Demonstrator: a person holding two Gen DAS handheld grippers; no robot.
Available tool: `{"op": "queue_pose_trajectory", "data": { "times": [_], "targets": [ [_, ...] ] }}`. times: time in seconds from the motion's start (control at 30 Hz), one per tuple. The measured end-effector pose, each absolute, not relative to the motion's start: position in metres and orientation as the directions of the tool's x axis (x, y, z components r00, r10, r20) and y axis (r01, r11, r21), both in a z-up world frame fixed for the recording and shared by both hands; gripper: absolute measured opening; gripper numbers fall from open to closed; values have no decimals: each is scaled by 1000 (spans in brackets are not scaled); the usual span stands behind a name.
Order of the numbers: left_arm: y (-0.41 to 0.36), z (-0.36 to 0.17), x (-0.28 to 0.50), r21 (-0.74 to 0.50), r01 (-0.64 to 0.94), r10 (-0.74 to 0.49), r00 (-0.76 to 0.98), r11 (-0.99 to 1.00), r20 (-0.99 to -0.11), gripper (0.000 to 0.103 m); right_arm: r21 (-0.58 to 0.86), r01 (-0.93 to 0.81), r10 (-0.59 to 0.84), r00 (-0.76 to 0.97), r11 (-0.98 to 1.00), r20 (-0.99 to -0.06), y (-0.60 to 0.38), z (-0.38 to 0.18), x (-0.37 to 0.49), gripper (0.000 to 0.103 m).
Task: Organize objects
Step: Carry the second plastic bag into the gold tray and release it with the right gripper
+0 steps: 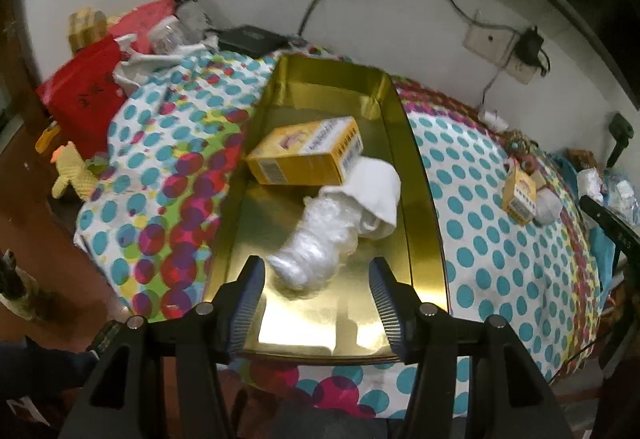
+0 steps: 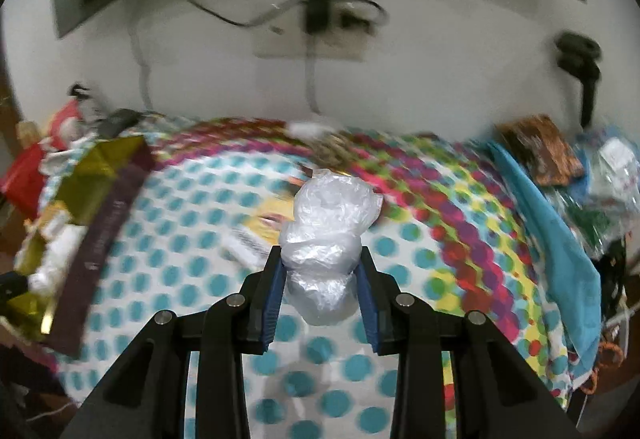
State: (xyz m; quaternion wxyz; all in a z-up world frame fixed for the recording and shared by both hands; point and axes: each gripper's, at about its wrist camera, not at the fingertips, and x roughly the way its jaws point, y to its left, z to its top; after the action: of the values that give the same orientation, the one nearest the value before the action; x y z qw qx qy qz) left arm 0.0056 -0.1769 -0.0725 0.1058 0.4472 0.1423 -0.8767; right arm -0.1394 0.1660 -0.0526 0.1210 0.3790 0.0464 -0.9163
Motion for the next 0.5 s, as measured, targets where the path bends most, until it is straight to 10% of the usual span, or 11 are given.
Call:
{"op": "queue_pose_trajectory", "data": {
  "times": [0.5],
  "targets": [
    [-214, -65, 44, -179, 370, -87, -600, -912, -796, 56, 102, 625, -506, -513, -774, -694, -13, -38, -77, 32]
  ]
}}
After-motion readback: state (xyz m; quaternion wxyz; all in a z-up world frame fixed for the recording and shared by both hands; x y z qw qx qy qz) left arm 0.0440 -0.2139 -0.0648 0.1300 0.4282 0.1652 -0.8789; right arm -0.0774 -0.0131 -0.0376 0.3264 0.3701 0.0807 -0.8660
